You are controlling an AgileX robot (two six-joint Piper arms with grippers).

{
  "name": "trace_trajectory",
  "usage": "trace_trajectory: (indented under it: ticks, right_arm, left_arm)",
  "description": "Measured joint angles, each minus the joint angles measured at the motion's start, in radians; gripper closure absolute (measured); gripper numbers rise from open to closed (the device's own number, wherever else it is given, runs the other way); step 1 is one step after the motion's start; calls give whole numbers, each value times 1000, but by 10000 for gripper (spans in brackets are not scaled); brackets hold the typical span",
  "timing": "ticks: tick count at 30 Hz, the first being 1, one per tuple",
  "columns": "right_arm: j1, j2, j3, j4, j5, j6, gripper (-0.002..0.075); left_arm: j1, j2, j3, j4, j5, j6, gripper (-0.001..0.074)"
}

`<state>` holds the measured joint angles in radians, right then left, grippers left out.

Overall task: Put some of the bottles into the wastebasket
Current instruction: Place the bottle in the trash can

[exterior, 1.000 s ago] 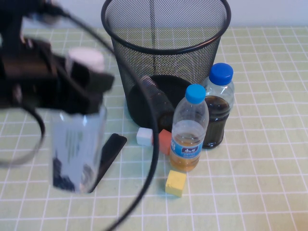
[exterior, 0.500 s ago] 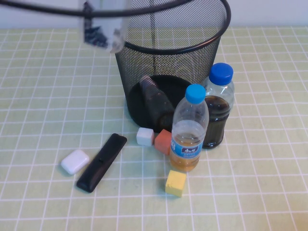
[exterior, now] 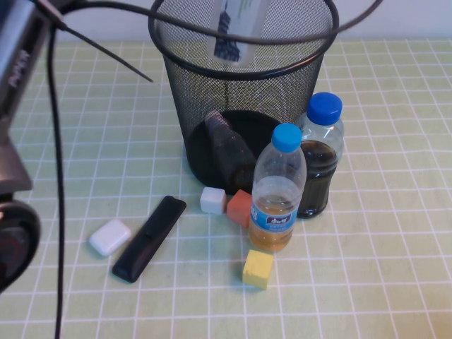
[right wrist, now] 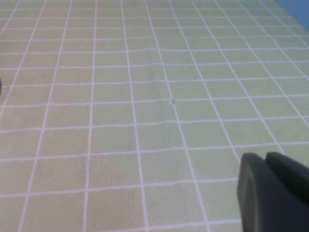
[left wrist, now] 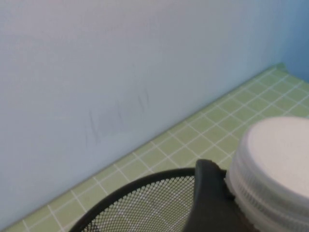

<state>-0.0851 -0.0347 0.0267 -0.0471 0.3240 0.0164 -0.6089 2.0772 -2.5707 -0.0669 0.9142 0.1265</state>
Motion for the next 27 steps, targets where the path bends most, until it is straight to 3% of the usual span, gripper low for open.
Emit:
trace_trajectory:
  ticks: [16, 22, 27]
  right_arm:
    - [0, 0, 0, 0, 0, 0, 733]
    - [0, 0, 0, 0, 0, 0, 733]
    - [0, 0, 0, 0, 0, 0, 733]
  left_arm:
    - [61, 166, 41, -55, 31, -2, 395]
    - [61, 166, 64, -54, 48, -73, 175]
    - [61, 97, 68, -54, 117, -95, 149]
